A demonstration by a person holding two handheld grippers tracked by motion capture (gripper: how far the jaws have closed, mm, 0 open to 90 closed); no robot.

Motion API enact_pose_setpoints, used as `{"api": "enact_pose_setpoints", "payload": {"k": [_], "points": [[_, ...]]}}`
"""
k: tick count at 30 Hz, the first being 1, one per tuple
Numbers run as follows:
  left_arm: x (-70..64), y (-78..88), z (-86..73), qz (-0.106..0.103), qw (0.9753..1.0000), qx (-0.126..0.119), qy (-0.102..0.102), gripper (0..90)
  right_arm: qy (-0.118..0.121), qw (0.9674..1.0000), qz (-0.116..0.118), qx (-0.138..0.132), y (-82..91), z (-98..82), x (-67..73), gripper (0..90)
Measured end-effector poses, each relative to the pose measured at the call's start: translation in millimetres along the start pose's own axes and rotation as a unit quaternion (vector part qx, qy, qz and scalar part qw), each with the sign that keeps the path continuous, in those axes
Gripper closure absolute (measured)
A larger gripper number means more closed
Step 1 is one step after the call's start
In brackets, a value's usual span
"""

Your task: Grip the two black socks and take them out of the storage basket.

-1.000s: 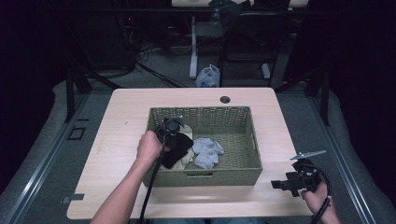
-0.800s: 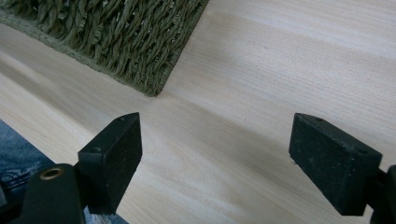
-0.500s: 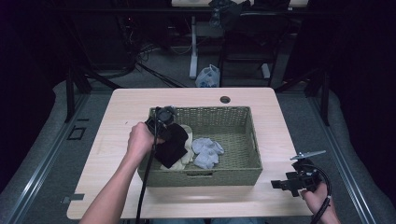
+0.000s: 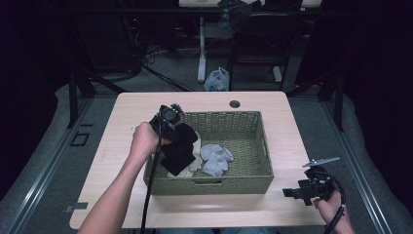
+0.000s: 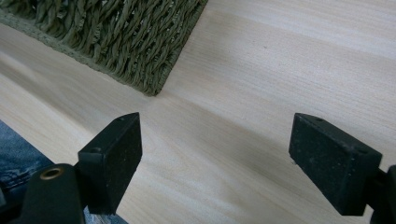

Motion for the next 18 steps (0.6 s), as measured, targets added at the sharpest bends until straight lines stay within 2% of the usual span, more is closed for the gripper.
{"api": "enact_pose_setpoints", "payload": {"k": [18], "points": [[13.3, 29.2, 18.8, 0.008, 0.9997, -0.023, -0.003, 78.8, -0.001, 1.0, 0.002, -0.001, -1.2, 0.2, 0.4, 17.1]]}}
Point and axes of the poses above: each handheld gripper's, and its own axes: y roughly backward along the jaws, z roughly out of its top, x roughly to its left, the point moved 4 cm from there along -y, roughly forward along the jaws, and after that the axes turned 13 degrees about z, right-handed, at the moved point
